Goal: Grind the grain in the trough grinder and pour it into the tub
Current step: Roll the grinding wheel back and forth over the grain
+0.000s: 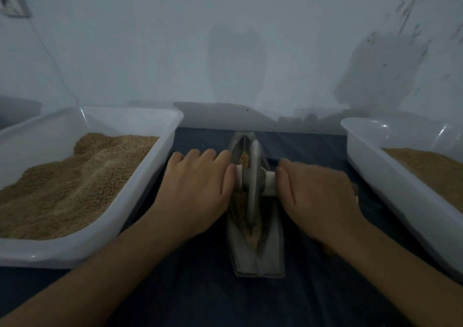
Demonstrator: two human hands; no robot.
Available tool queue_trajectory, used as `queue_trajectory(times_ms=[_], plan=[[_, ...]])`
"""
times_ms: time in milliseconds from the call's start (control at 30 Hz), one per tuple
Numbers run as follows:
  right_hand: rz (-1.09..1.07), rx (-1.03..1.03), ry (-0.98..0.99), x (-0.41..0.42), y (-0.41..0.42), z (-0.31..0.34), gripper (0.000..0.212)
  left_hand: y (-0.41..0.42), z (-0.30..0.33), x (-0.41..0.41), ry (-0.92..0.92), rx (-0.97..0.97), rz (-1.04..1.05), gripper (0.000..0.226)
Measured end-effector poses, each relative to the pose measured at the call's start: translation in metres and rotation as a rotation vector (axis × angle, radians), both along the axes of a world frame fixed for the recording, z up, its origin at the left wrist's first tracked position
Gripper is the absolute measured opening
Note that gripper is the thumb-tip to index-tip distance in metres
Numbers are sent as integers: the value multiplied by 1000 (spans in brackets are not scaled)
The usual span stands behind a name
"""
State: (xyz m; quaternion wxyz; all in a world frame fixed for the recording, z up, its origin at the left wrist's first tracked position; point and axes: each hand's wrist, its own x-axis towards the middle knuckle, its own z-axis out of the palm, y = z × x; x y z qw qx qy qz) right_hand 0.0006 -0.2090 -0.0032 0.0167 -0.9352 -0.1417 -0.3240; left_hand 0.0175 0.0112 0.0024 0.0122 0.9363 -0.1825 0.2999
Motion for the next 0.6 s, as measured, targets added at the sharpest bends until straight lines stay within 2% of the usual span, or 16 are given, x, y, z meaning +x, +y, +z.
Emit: queue_trajectory(times_ms=[67, 167, 267, 333, 433, 500, 600], plan=[[-95, -110, 35, 31, 2, 5, 40, -5, -1, 30, 10, 68, 42, 30], [-84, -300, 99, 74, 6, 19, 25, -6, -1, 69, 130, 87, 85, 20], [-43, -354, 143, 86, 9, 30, 32, -3, -2, 72, 193, 49, 88, 18], [-40, -296, 101, 72, 11, 25, 24, -2, -5, 55, 115, 70, 77, 24], [-56, -67, 101, 36, 1, 6, 35, -5, -4, 16, 6, 10, 64, 36], [-14, 80, 72, 6, -4, -6, 33, -10, -1, -10, -58, -24, 40, 36], [50, 110, -24, -23, -6, -12, 30, -7, -3, -28, -101, -8, 7, 34]])
